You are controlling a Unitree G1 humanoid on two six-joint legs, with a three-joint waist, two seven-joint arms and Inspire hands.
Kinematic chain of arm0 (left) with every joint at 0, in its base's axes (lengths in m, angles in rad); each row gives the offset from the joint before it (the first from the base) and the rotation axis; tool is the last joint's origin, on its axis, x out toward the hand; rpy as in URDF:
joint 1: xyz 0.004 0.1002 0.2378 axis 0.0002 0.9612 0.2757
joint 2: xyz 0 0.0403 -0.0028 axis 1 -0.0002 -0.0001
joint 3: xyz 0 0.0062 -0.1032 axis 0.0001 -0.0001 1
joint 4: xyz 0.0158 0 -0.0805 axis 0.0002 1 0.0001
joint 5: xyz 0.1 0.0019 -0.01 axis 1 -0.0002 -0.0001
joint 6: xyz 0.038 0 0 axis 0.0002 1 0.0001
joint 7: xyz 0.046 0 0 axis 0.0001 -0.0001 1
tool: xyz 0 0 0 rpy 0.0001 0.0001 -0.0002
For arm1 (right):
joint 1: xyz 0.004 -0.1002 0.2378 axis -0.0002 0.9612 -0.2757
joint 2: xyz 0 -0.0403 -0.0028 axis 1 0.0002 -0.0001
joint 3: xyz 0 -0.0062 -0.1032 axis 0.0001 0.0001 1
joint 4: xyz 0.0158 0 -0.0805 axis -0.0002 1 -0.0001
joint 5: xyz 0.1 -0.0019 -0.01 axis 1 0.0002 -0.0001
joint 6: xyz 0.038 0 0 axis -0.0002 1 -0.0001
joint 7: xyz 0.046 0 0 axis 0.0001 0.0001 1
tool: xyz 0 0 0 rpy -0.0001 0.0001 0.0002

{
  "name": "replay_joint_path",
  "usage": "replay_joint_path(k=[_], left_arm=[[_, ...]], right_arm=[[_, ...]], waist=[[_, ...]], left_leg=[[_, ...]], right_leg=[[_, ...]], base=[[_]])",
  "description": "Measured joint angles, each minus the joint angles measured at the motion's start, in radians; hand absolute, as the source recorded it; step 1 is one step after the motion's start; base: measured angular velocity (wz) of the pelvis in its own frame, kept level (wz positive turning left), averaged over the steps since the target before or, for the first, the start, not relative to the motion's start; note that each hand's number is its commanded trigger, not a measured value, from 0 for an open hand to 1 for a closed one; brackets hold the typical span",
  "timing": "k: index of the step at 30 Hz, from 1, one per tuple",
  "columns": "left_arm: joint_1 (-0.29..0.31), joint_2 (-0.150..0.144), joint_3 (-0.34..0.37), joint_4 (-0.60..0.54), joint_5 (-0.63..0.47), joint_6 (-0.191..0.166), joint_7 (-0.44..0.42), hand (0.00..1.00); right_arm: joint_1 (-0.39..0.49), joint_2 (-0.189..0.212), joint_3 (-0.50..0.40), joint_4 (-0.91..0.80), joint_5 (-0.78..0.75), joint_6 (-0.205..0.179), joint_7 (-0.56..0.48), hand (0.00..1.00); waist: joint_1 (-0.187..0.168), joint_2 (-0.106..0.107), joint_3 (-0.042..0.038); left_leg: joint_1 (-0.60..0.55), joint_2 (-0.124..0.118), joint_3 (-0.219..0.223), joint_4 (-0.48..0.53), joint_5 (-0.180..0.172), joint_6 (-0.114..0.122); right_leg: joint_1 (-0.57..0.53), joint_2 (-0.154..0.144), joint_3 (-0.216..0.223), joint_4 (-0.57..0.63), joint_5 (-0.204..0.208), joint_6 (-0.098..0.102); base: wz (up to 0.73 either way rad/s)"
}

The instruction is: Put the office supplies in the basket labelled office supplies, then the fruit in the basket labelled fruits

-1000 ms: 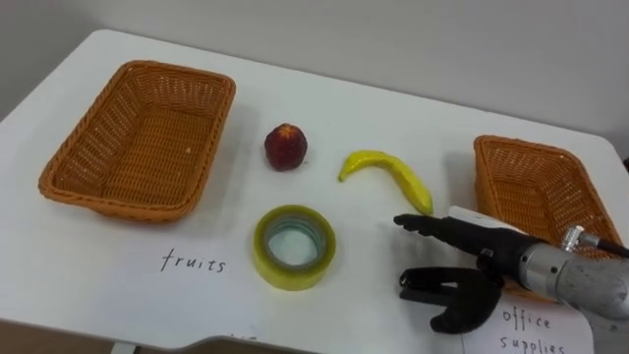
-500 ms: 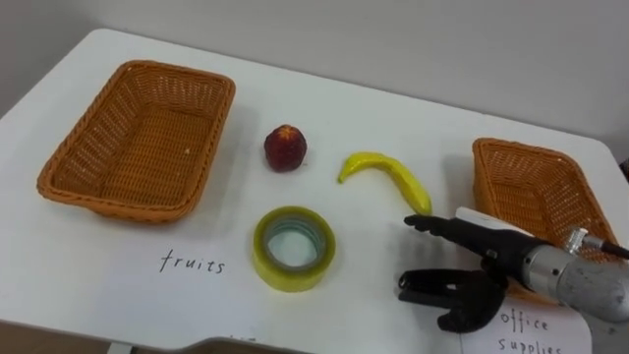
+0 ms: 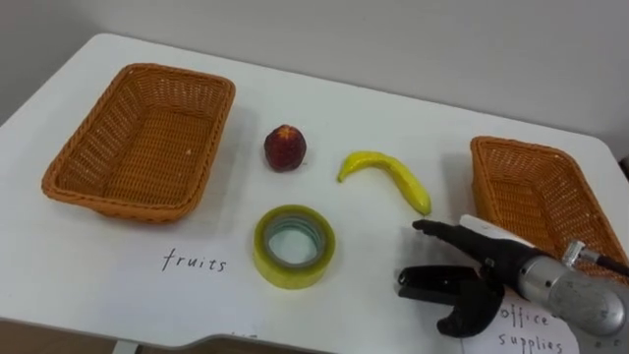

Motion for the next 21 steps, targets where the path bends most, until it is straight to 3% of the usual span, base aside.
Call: replay_joint_path(k=[4,21], left_arm=[[-0.002,-0.001,-0.001,0.000,0.000,0.001,0.012,0.00],[-0.012,0.000,-0.048,0.001,0.000,0.007,0.015,0.00]], right_arm=[[-0.001,0.000,0.008,0.001,-0.001,-0.001,-0.010,0.00],[-0.001,0.000,0.045,0.006,-0.034,0.001,-0.032,0.00]], waist=[[-0.003,0.012,-0.0014],[0.001,0.013,-0.0021]], left_leg=[[0.000,0.000,0.000,-0.002,0.000,0.000],[0.000,-0.001,0.000,0.000,0.001,0.000]], right_leg=[[-0.001,0.001,0.000,0.000,0.000,0.000],[0.001,0.001,-0.001,0.000,0.001,-0.001]], base=[[0.00],[0.00]])
